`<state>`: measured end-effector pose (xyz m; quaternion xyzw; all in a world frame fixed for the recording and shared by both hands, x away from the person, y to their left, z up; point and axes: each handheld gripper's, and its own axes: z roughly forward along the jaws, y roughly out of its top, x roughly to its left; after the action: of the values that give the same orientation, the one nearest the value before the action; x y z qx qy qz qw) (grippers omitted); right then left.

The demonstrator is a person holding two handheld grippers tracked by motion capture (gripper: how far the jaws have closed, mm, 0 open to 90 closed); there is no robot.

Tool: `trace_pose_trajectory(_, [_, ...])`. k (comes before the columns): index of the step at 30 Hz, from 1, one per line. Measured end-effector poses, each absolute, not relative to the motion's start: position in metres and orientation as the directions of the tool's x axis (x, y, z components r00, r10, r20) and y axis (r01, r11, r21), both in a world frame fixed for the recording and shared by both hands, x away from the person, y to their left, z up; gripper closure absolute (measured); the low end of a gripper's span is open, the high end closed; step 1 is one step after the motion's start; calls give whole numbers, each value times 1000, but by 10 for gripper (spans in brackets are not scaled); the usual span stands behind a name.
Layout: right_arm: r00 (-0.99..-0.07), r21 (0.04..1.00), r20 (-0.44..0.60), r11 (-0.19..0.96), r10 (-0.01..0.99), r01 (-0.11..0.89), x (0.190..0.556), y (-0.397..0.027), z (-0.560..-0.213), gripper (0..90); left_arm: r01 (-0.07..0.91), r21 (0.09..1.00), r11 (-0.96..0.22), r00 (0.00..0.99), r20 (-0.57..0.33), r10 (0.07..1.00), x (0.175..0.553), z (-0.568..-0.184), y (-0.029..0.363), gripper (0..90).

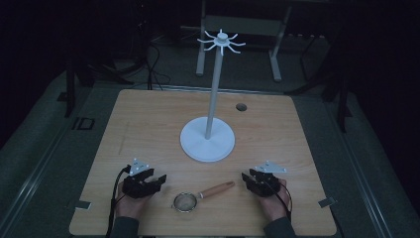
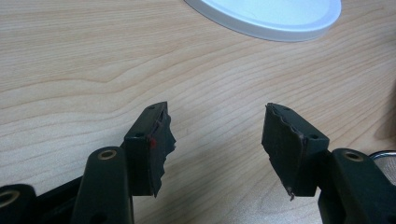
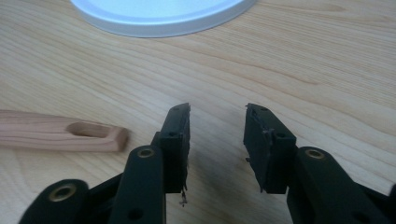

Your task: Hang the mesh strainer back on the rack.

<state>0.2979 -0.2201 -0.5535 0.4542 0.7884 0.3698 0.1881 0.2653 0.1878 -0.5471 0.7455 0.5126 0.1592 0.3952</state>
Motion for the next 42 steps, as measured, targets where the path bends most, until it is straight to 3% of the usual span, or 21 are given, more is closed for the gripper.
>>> trace_pose_trajectory(21, [-475,760,81,254,876,598,301,-233,-542,570,623,759,-189,468,-168,868,260,-529,175,440])
trace_pose_trajectory(34, [-460,775,38,264,887,574,297,-243,-537,646,610,754,-244,516,-145,844,266,-511,156,479])
trace_pose_trajectory(42, [-454,777,54,248,890,579,299,-247,-538,636,590,746,-309,574,-119,810,277,-498,134,485])
